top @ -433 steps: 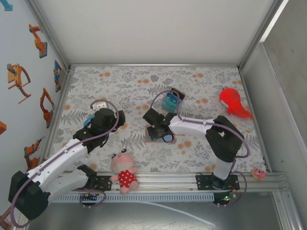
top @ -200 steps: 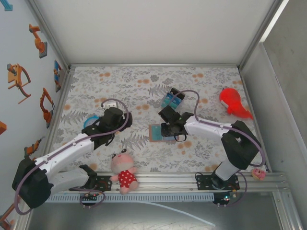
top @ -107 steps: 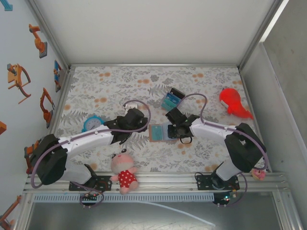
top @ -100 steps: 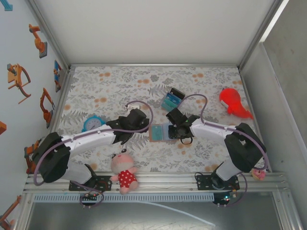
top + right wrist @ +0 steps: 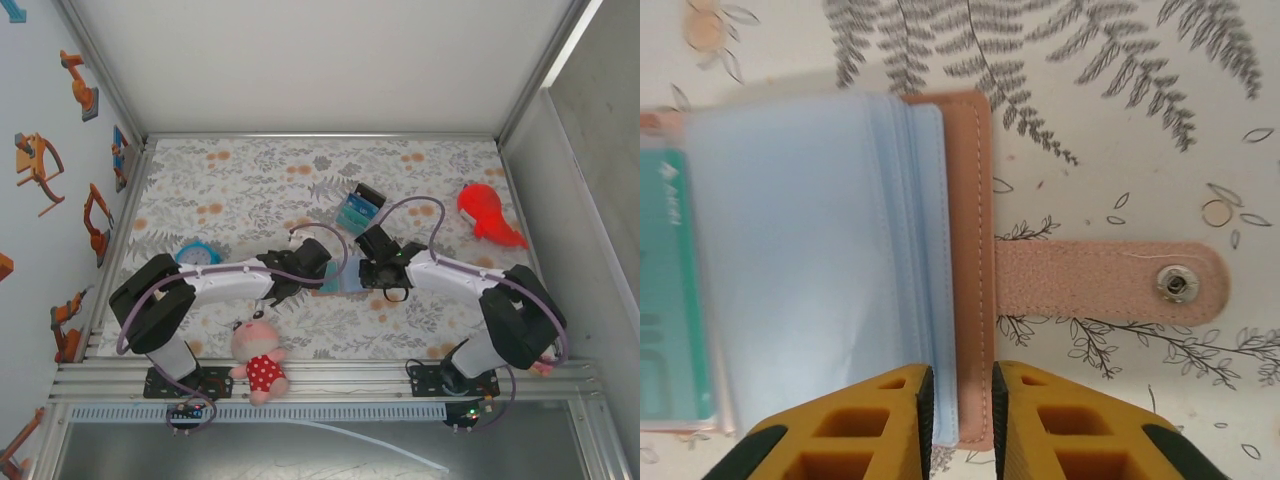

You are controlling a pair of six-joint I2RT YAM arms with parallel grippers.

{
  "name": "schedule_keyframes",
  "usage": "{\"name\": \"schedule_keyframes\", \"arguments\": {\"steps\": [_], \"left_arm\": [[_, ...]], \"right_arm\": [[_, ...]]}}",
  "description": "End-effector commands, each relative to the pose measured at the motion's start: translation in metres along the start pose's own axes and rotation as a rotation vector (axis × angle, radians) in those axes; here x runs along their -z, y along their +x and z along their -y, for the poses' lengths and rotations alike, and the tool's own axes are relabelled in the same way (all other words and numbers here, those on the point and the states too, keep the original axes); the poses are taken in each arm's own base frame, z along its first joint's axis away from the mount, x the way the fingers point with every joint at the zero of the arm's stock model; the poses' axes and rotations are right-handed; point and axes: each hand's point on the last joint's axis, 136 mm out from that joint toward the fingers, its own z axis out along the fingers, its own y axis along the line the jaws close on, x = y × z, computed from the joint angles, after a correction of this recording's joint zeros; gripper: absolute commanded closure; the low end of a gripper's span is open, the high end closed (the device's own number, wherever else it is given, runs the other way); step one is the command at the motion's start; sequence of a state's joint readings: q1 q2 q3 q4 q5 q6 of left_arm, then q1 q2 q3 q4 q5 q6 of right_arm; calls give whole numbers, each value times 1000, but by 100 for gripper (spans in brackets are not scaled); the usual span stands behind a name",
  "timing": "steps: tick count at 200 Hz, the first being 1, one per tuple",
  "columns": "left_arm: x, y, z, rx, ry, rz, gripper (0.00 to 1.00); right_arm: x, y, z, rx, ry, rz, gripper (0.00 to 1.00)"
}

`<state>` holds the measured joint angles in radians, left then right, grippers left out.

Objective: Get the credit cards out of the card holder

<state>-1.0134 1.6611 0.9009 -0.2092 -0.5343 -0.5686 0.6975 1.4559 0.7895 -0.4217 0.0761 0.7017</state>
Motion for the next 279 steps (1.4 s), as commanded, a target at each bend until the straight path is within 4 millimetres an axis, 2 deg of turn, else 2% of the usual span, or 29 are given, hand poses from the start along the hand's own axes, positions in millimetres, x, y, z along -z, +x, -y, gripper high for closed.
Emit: {"name": "schedule_keyframes", "arguments": {"steps": [1,34,53,94,137,180,230,279], "left_arm": [[-1,-2,-1,-8,-22,3,3],[-6,6,-3,-9,-36,-18,3],[-8,9,-4,-6,-42,-25,3],[-11,16,-6,3,-49,-41,3],[-13,22,-10,2,-66,-47,3],[-16,27,-13,-15,-89,-61,3],[-19,31,-15,-27,-104,-77,3],[-21,35,-17,-45,-130,-97,3]], "right_arm": [[13,-11,5,-41,3,64,80],[26,-24,-21,-55,-138,107,82],[25,-30,-40,-58,-219,103,85],[6,-33,-80,-68,-377,29,90],[-16,-30,-96,-85,-421,-50,93],[-25,-27,-97,-97,-420,-70,94],[-36,-12,-82,-119,-358,-114,93],[-37,-3,-67,-142,-331,-119,86]]}}
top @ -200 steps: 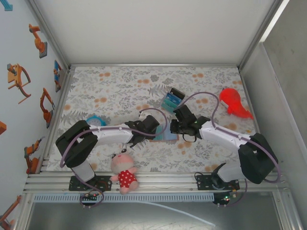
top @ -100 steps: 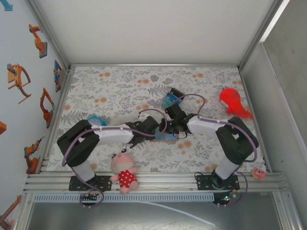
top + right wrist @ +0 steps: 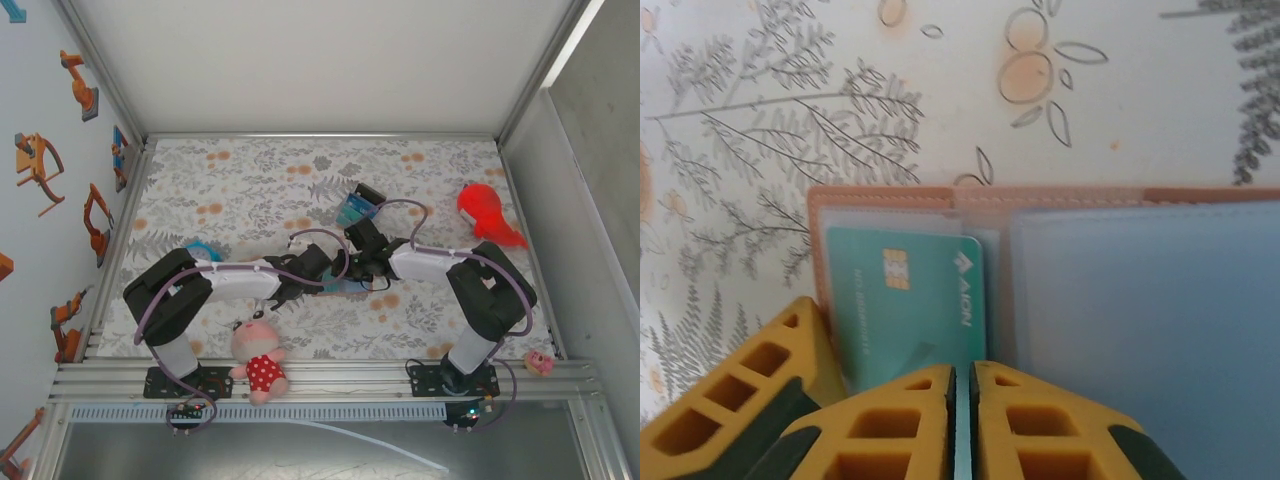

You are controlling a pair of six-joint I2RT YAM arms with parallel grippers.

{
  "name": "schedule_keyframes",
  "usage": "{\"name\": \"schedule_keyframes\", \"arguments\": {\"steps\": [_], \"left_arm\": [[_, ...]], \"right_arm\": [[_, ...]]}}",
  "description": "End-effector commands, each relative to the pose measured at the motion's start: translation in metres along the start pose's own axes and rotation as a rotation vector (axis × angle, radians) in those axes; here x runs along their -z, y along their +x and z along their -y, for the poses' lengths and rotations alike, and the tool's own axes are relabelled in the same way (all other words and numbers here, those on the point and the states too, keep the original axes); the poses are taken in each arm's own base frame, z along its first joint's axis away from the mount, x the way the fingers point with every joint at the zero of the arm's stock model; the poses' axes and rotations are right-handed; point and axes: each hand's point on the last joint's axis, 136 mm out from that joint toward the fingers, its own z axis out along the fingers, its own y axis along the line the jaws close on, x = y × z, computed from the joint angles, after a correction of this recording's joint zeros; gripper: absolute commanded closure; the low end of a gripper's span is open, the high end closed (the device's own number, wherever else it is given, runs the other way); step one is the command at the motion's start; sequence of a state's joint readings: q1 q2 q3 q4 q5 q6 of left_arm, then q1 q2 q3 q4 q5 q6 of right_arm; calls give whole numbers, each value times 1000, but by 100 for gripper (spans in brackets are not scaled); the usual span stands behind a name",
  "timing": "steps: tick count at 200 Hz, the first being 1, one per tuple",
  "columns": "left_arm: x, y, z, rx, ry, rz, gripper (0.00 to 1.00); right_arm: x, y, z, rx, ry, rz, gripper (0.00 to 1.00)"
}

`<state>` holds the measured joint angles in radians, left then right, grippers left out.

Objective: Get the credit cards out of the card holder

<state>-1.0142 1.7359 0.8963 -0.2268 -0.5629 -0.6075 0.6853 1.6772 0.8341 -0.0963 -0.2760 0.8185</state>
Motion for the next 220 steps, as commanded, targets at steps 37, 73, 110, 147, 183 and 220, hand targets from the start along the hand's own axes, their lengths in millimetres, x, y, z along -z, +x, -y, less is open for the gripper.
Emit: {"name": "schedule_keyframes", "arguments": {"steps": [37,73,110,147,183,220], "left_arm": [[-5,14,-12,-36,-72,-51,3],[-5,16,-13,-32,-77,-55,3],[-5,18,-14,-37,-82,-68,3],[-3,16,-14,-37,-80,-65,3],[-3,16,-14,-34,-85,-67,3],[-2,16,-15,-20,-79,-62,3]], "right_arm": [[4,7,19,-45,28,-1,85],[2,7,14,-60,-24,-10,85],[2,7,8,-76,-84,-15,85],[2,8,7,-79,-101,-21,85],[16,2,5,-50,-82,12,85],[37,-2,4,-12,-52,51,81]]}}
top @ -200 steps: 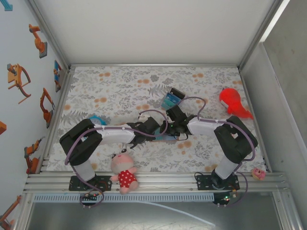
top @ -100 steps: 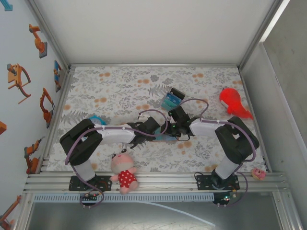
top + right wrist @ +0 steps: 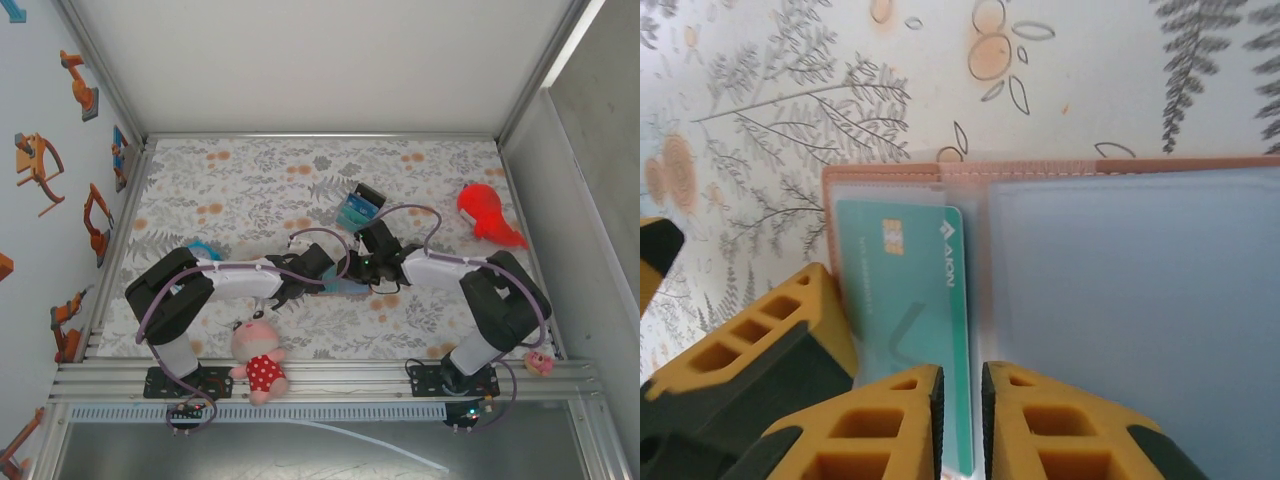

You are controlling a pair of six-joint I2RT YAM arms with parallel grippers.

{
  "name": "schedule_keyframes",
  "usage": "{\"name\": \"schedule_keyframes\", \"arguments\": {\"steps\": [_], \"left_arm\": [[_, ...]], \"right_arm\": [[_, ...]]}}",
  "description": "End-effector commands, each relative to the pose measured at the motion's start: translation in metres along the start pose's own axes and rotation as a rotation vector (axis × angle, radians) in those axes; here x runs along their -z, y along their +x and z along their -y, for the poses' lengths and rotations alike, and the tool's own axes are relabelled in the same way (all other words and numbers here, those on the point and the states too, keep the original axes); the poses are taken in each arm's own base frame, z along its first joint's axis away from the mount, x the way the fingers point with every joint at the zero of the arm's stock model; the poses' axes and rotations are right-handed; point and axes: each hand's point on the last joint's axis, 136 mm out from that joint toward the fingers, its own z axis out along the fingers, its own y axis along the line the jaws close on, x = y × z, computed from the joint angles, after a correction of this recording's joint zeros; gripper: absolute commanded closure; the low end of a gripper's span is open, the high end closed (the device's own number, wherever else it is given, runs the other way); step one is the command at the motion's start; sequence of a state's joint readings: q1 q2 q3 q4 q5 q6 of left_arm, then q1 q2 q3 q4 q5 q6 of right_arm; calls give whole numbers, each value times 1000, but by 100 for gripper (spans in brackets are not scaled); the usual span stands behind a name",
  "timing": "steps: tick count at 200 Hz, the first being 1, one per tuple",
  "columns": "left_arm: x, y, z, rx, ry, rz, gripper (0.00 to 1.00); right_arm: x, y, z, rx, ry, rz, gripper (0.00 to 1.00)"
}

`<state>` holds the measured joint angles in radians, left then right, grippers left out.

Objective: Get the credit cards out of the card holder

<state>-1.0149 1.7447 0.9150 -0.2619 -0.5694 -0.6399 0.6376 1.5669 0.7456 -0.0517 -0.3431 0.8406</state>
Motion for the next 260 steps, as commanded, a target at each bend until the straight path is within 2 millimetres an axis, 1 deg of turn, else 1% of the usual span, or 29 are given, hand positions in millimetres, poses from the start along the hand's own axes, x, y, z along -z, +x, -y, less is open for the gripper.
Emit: {"name": "schedule_keyframes", "arguments": {"steps": [1,30,55,89,145,176,215,260], "left_arm": [[-3,15,-13,-39,-62,-49,3],[-4,17,-12,-29,-54,-52,3],[-4,18,-11,-25,-49,-57,3],[-4,19,-13,-22,-54,-58,3],[-4,20,-14,-15,-55,-59,3],[-4,21,-16,-17,-60,-62,3],[-2,21,-16,-15,-59,-61,3],[-2,20,-16,-16,-59,-60,3]], "right_arm": [[14,-3,1,30,28,27,81],[14,-2,-6,18,-18,22,81],[6,0,-13,-3,-70,7,82],[-6,3,-17,-9,-88,-25,83],[-23,12,-2,-50,-54,-62,83],[-31,18,11,-80,-21,-82,83],[-32,22,27,-116,31,-86,83],[-26,24,31,-119,60,-81,82]]}}
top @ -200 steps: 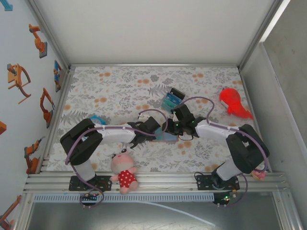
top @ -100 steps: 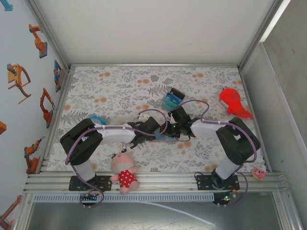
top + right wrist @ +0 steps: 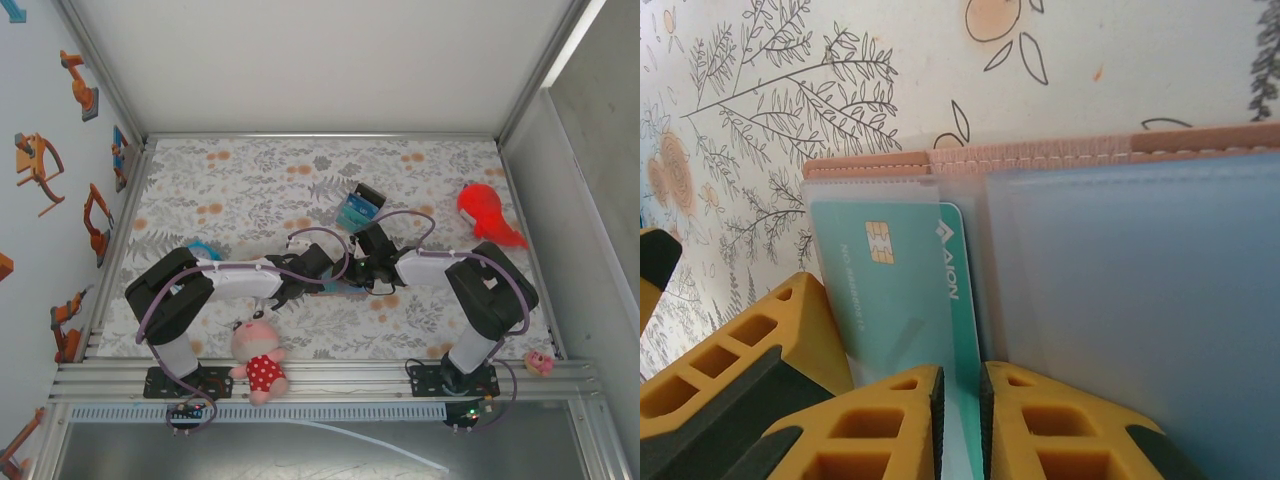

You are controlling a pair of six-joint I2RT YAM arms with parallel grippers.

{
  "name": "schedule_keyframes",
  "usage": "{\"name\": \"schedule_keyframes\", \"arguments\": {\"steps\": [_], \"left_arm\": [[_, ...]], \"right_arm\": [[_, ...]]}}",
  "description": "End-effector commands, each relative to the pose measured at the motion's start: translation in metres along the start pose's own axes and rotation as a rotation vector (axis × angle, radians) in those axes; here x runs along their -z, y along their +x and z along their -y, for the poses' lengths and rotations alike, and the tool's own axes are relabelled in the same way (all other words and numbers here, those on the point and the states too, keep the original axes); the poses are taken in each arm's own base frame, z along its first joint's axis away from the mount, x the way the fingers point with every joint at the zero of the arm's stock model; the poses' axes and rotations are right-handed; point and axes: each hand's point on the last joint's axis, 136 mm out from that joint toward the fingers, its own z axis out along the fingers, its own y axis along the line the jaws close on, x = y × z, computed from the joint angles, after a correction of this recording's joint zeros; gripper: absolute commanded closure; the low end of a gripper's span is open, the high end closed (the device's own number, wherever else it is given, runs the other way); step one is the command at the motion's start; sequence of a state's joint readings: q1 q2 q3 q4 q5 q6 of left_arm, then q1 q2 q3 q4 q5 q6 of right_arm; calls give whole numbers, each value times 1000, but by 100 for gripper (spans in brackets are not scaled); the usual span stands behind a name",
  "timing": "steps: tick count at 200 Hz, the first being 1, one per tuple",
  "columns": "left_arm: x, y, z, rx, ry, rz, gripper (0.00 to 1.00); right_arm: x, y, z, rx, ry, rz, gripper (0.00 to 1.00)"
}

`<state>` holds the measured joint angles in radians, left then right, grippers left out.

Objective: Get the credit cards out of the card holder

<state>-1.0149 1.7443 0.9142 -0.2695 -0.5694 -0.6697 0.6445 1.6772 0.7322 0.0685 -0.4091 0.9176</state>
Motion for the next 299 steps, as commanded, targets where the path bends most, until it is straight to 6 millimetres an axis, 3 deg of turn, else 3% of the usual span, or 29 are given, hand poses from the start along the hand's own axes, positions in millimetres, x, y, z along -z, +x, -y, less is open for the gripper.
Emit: {"name": "schedule_keyframes", "arguments": {"steps": [1,83,121,168,247,299], "left_arm": [[-2,18,-15,-42,-56,-55,3],[-3,18,-13,-39,-56,-63,3],[-4,20,-13,-46,-57,-70,3],[-5,20,-10,-43,-48,-75,3],[-5,20,-10,-40,-47,-74,3],[-5,21,-10,-38,-52,-77,3]], "right_arm": [[1,13,30,-49,103,-21,82],[3,12,26,-39,89,-12,81],[-6,10,12,-42,3,-30,82],[-5,8,1,-26,-47,-31,82],[7,0,-24,-18,-234,12,92],[10,-2,-18,-35,-245,25,98]]}}
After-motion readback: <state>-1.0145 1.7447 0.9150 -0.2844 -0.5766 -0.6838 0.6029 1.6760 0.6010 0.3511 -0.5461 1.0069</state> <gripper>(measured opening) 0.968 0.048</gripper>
